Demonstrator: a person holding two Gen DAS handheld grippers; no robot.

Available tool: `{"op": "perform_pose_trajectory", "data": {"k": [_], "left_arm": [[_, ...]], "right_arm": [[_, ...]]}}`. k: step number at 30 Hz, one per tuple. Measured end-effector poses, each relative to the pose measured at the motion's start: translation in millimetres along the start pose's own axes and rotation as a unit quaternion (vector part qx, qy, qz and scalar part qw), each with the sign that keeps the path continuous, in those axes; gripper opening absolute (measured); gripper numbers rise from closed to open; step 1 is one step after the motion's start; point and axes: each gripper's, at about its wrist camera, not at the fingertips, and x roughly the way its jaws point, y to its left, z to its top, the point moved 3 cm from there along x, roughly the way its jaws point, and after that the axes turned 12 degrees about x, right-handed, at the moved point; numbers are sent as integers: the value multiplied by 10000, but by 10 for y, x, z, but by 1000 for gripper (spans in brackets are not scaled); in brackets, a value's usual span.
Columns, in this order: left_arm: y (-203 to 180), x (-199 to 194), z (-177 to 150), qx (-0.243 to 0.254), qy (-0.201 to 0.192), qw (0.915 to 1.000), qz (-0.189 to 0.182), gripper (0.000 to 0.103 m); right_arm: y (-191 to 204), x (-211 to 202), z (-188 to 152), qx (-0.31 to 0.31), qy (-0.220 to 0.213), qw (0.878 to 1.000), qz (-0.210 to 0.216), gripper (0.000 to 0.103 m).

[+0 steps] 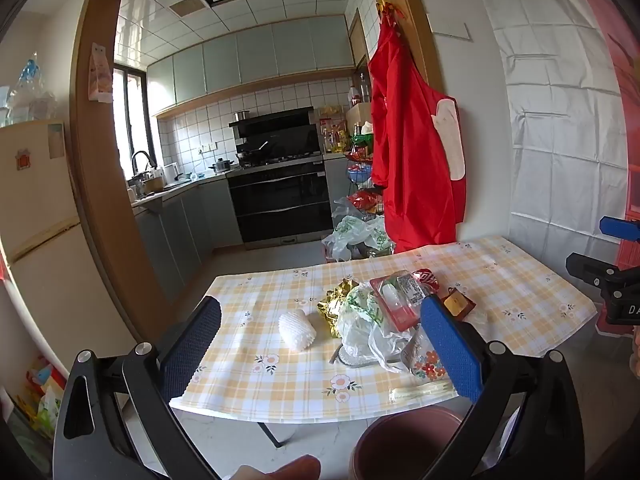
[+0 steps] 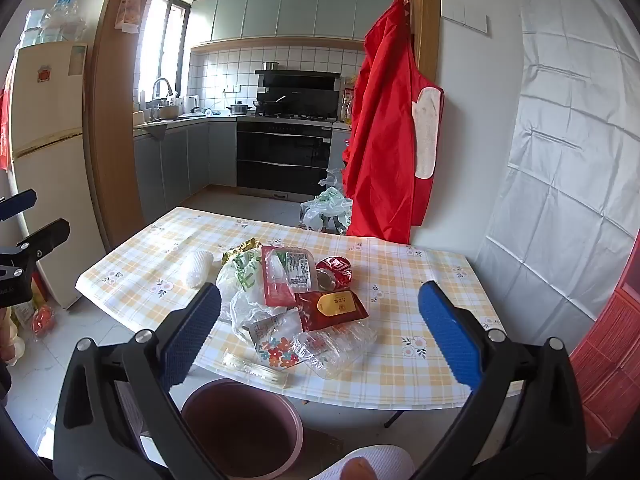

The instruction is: Collect trash

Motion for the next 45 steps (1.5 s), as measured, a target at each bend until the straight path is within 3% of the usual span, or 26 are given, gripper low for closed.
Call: {"op": "perform_pose_trajectory", "data": {"k": [35,45], "left_arm": [[-33,-13,-18,-52,-7,10000,-11,98],[-79,88,-86,-229,-209,9983,-492,98]], "right_arm": [[-10,25,-33,10,9,10000,-7,97],[-63,145,-98,1,4,10000,-43,97]]}}
